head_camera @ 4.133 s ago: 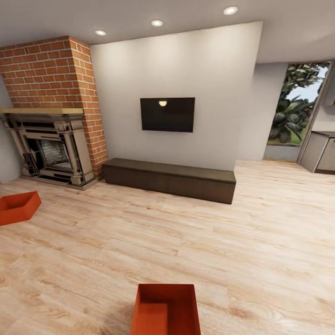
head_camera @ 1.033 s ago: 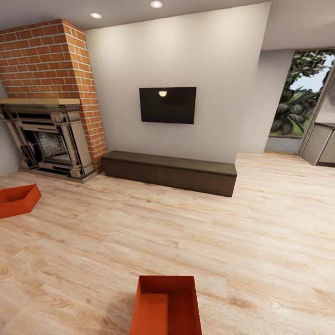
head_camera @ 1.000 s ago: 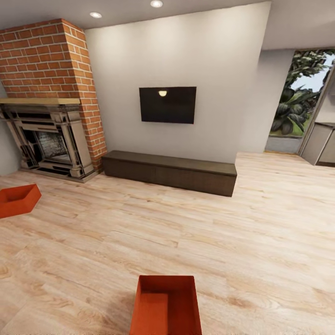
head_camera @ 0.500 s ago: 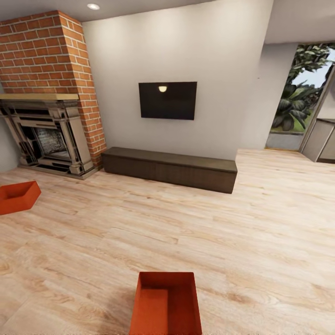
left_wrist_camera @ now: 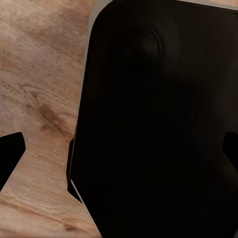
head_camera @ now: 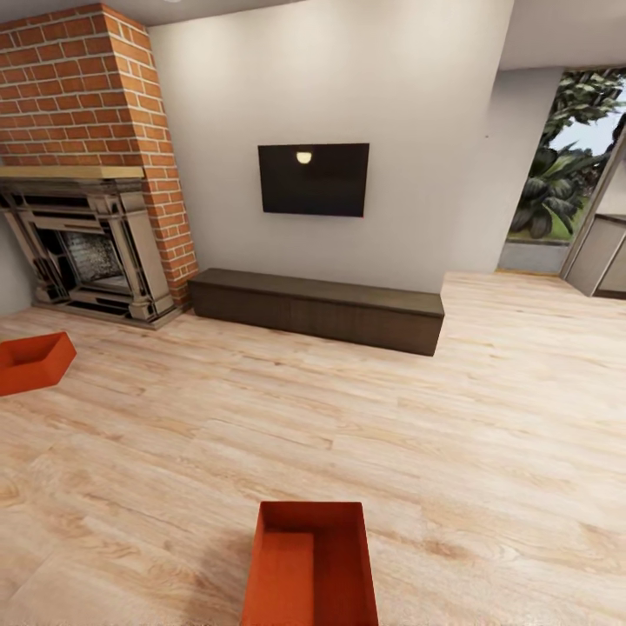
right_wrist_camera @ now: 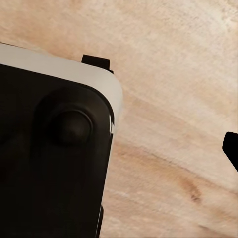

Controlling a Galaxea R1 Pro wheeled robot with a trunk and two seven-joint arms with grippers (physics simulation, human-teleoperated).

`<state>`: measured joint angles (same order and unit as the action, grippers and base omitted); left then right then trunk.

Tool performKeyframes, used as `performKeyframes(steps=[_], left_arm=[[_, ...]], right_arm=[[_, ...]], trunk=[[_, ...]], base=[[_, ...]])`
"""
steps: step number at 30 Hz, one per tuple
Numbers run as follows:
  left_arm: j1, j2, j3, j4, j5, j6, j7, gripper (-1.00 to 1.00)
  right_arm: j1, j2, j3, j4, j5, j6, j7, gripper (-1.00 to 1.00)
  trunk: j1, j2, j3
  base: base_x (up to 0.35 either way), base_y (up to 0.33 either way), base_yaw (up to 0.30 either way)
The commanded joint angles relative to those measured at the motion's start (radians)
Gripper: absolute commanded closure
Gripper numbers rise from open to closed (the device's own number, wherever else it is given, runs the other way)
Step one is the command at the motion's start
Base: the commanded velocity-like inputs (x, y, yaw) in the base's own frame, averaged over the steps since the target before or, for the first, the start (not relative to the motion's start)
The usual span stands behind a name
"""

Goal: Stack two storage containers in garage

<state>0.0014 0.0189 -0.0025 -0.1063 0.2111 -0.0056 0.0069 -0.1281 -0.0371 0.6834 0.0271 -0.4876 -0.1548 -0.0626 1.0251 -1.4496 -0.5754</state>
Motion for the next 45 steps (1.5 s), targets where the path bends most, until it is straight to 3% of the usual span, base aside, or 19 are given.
performKeyframes(steps=[1, 45], left_arm=[[0.000, 0.000, -0.001, -0.001, 0.006, -0.001, 0.001, -1.00], [0.000, 0.001, -0.002, -0.001, 0.006, -0.001, 0.001, -1.00]], right_arm=[[-0.001, 0.000, 0.008, 0.003, -0.008, -0.005, 0.000, -1.00], [-0.001, 0.002, 0.008, 0.003, -0.008, -0.005, 0.000, -1.00]], trunk=[[0.000, 0.000, -0.002], [0.000, 0.000, -0.072]], base=[[0.000, 0.000, 0.000], [0.000, 0.000, 0.000]])
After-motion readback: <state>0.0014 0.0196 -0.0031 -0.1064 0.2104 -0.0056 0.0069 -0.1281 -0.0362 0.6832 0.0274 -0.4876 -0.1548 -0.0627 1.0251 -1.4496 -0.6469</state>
